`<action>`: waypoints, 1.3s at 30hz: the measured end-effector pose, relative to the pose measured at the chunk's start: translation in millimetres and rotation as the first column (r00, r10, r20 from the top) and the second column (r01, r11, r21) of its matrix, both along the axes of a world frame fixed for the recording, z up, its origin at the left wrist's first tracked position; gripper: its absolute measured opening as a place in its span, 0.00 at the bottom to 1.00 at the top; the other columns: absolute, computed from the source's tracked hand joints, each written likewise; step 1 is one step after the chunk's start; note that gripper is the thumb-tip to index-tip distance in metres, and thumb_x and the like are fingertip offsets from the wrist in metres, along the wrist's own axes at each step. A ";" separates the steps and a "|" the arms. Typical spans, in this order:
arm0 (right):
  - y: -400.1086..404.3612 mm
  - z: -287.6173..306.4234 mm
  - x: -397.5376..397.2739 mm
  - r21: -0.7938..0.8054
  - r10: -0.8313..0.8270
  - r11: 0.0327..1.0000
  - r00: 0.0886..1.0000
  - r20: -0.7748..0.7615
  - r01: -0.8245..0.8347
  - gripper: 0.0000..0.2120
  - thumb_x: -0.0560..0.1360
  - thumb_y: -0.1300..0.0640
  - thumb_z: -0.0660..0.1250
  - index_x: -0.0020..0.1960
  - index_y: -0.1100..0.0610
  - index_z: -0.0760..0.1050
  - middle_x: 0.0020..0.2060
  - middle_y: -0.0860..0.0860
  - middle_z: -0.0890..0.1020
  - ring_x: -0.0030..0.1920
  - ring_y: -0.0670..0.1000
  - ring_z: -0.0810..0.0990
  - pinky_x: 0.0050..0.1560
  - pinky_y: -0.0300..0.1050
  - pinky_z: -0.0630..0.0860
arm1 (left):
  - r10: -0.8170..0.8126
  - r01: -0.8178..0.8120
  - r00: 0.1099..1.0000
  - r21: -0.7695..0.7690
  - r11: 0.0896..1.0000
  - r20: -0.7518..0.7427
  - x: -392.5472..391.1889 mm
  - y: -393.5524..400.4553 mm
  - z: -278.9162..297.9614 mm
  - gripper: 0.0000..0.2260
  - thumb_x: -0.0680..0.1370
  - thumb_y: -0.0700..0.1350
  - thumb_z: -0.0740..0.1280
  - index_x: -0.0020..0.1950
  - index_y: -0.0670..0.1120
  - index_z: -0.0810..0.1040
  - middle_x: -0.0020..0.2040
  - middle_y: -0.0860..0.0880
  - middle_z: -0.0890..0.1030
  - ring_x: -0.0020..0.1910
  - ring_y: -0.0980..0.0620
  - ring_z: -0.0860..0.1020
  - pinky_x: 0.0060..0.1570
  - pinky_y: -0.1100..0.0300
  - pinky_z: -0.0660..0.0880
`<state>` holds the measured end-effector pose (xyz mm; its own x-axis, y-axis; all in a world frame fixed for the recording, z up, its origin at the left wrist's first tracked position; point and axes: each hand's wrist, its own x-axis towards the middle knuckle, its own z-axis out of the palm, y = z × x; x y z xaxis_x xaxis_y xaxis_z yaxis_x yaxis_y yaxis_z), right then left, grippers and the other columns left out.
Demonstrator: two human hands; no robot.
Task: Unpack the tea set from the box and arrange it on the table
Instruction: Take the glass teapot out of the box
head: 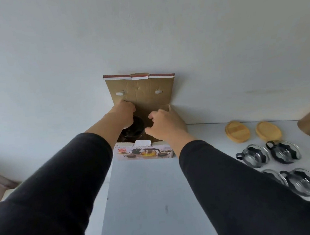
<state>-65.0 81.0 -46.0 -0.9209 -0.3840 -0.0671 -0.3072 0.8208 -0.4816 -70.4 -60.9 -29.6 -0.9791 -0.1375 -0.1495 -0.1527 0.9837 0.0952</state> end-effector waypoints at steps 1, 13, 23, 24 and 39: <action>-6.5 -3.6 -1.8 0.010 0.006 1.000 1.000 0.016 -0.006 0.26 0.75 0.53 0.68 0.70 0.57 0.67 0.66 0.53 0.71 0.64 0.56 0.73 0.59 0.44 0.73 | -0.005 0.006 1.000 -0.027 1.000 0.011 -5.2 -4.2 -2.0 0.15 0.80 0.40 0.62 0.66 0.45 0.75 0.58 0.45 0.77 0.46 0.50 0.74 0.52 0.63 0.74; -48.6 -39.1 -17.8 0.113 0.011 0.993 0.986 0.168 -0.030 0.50 0.66 0.45 0.76 0.76 0.56 0.51 0.72 0.55 0.61 0.72 0.58 0.62 0.68 0.54 0.68 | -0.107 0.179 0.973 -0.376 0.909 0.205 -32.0 -35.8 -20.2 0.15 0.78 0.42 0.65 0.63 0.51 0.76 0.57 0.50 0.78 0.58 0.47 0.76 0.57 0.56 0.73; -60.8 -52.3 -15.8 -0.019 -0.023 0.999 0.991 0.129 0.026 0.51 0.64 0.49 0.78 0.76 0.57 0.51 0.70 0.55 0.62 0.70 0.57 0.65 0.68 0.49 0.69 | 0.015 -0.019 0.996 0.046 0.999 0.092 -26.3 -49.4 -38.5 0.14 0.81 0.41 0.59 0.66 0.49 0.73 0.57 0.47 0.76 0.53 0.47 0.77 0.53 0.59 0.75; -60.0 -51.8 -15.7 -0.043 -0.029 0.998 0.991 0.130 0.035 0.50 0.63 0.51 0.78 0.75 0.57 0.52 0.70 0.55 0.62 0.70 0.57 0.66 0.68 0.48 0.69 | 0.086 -0.095 0.993 0.124 0.988 0.081 -24.7 -49.5 -38.7 0.11 0.82 0.42 0.57 0.63 0.48 0.72 0.53 0.47 0.76 0.49 0.48 0.76 0.50 0.60 0.73; -31.2 -0.3 -14.2 -0.125 -0.028 0.992 0.998 0.058 0.035 0.46 0.65 0.51 0.78 0.75 0.56 0.56 0.72 0.53 0.63 0.72 0.55 0.64 0.68 0.46 0.67 | 0.030 -0.016 0.997 0.212 0.977 -0.064 -19.0 -39.1 -4.7 0.18 0.81 0.38 0.56 0.71 0.46 0.70 0.65 0.42 0.75 0.62 0.42 0.74 0.58 0.57 0.71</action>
<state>-79.1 49.8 -46.3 -0.9288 -0.3637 -0.0715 -0.2521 0.7614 -0.5972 -89.5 -100.0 -34.2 -0.9848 -0.1327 -0.1120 -0.1615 0.9367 0.3107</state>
